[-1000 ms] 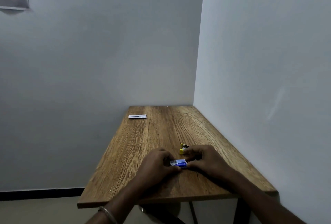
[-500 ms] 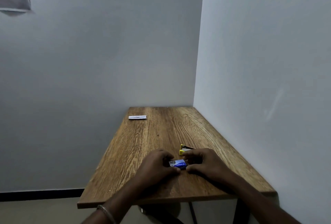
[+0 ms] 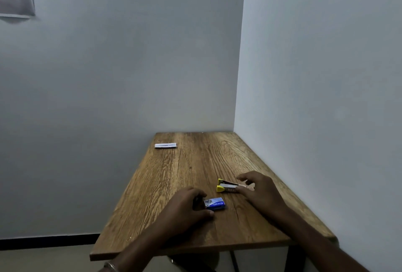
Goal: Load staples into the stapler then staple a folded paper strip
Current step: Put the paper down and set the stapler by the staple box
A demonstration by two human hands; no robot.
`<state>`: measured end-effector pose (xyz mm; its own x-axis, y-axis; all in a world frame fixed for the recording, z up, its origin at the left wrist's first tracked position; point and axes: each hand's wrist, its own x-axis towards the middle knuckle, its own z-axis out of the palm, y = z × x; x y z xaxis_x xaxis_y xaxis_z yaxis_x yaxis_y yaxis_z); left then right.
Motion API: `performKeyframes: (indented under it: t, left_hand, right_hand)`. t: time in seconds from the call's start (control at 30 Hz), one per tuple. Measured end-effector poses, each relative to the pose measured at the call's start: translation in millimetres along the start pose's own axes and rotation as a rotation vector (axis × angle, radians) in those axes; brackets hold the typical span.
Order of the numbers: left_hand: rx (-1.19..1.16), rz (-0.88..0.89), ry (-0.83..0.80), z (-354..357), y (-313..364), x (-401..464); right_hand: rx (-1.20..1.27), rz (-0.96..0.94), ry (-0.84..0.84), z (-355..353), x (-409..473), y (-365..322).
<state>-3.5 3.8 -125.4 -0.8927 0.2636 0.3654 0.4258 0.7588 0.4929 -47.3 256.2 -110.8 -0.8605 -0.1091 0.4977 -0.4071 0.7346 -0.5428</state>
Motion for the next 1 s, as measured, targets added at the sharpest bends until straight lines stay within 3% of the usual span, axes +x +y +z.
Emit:
performKeyframes:
  t: [0.23, 0.63, 0.8, 0.9, 1.0]
  left_hand:
    - [-0.008, 0.005, 0.016, 0, 0, 2]
    - [-0.037, 0.013, 0.023, -2, -1, 0]
    - [-0.023, 0.015, 0.026, -2, -3, 0]
    - [-0.016, 0.024, 0.031, -1, -5, 1]
    - [-0.017, 0.021, 0.019, 0, -6, 3]
  right_hand:
    - [-0.046, 0.033, -0.222, 8, 16, 5]
    - [0.061, -0.076, -0.324, 25, 13, -20]
    - [0.164, -0.052, -0.154, 9, -10, -22]
    - [0.138, -0.182, -0.303, 7, -22, -25]
    - [0.135, -0.217, -0.323, 10, -25, -27]
